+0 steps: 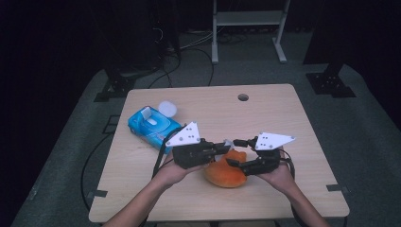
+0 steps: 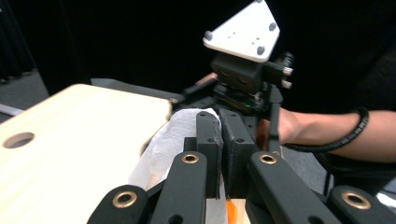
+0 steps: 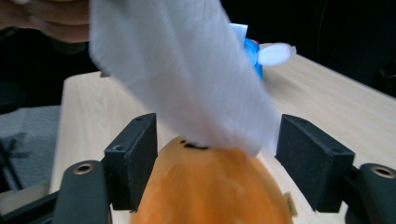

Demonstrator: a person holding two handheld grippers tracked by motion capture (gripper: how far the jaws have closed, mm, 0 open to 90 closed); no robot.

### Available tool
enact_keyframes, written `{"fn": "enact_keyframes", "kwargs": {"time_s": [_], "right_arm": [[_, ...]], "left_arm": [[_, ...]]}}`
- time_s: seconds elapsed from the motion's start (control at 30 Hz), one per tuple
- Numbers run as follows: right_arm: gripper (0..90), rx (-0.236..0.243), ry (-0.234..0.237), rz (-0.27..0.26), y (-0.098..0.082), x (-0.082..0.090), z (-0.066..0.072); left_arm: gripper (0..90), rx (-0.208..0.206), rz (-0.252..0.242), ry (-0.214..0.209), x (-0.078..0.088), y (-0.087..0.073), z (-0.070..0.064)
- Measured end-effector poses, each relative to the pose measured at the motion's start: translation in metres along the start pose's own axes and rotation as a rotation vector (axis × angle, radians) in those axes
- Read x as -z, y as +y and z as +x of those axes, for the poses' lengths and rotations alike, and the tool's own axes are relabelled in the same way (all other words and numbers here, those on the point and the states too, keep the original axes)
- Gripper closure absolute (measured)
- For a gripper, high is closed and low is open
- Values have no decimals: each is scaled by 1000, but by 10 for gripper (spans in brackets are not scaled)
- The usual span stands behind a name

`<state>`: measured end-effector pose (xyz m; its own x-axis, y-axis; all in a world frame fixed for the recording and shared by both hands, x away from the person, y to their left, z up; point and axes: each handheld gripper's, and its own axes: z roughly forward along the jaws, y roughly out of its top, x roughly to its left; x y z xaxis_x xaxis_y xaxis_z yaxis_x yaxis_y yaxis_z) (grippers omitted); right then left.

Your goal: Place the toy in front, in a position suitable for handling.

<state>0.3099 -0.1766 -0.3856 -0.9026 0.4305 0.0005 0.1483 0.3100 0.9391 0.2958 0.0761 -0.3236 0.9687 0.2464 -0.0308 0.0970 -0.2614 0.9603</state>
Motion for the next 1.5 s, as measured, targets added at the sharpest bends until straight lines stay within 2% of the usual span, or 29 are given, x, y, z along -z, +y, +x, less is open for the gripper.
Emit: {"fn": "enact_keyframes", "kwargs": {"time_s": [0.07, 0.13, 0.17, 0.2, 0.23, 0.27, 0.3, 0.4, 0.5, 0.57, 0.6, 0.67, 0.73, 0.77, 0.83, 0.97, 1.03, 1.1, 1.13, 1.17, 1.27, 1.37, 1.43, 1.5], "right_arm": [[328, 28, -15, -18, 3, -6, 3], [432, 31, -5, -32, 4, -9, 4], [570, 23, 4, -35, 5, -10, 5], [747, 2, 48, -12, 6, -10, 4], [832, -6, 61, 6, 7, -10, 4], [832, -6, 61, 6, 7, -10, 4], [882, -10, 61, 36, 7, -9, 3], [887, -41, 65, 29, 9, 4, 1], [887, -74, 70, 27, 11, 23, -3], [886, -84, 67, 32, 12, 37, -5], [886, -84, 67, 32, 12, 37, -5], [883, -95, 57, 43, 14, 58, -8], [883, -98, 54, 51, 15, 64, -9], [883, -105, 37, 78, 15, 76, -11], [883, -107, 18, 118, 13, 86, -12], [882, -138, -27, 206, 7, 94, -17], [881, -156, -34, 255, 6, 90, -20], [879, -148, -56, 303, 8, 79, -20], [879, -142, -51, 326, 10, 72, -20], [879, -142, -51, 326, 10, 72, -20], [873, -112, -24, 391, 15, 38, -17], [837, -98, -4, 425, 17, 12, -12], [779, -80, 0, 441, 17, -3, -7], [719, -64, 22, 433, 17, -12, -2]], "left_arm": [[871, 16, 8, -24, -2, -3, -1], [867, 22, 12, -29, -3, -5, -1], [860, 26, 11, -31, -2, -6, -1], [844, 32, 12, -28, -2, -7, 0], [805, 37, 17, -20, -1, -7, 0], [776, 37, 17, -20, -1, -7, 0], [765, 45, 10, -15, 2, -9, 2], [706, 57, -7, 2, 10, -12, 4], [691, 61, -15, 33, 18, -16, 8], [681, 72, -22, 52, 22, -21, 11], [680, 72, -22, 52, 22, -21, 11], [675, 75, -15, 74, 26, -29, 17], [672, 82, -13, 80, 27, -32, 18], [670, 87, -6, 87, 26, -39, 20], [663, 92, 4, 92, 25, -47, 23], [652, 95, 30, 92, 19, -62, 28], [646, 94, 41, 89, 16, -69, 30], [640, 97, 42, 90, 14, -74, 31], [638, 96, 40, 91, 15, -75, 31], [636, 96, 40, 91, 15, -75, 31], [628, 104, 30, 98, 20, -79, 31], [616, 107, 27, 102, 25, -82, 30], [611, 107, 25, 103, 26, -83, 29], [603, 97, 26, 105, 28, -84, 27]]}}
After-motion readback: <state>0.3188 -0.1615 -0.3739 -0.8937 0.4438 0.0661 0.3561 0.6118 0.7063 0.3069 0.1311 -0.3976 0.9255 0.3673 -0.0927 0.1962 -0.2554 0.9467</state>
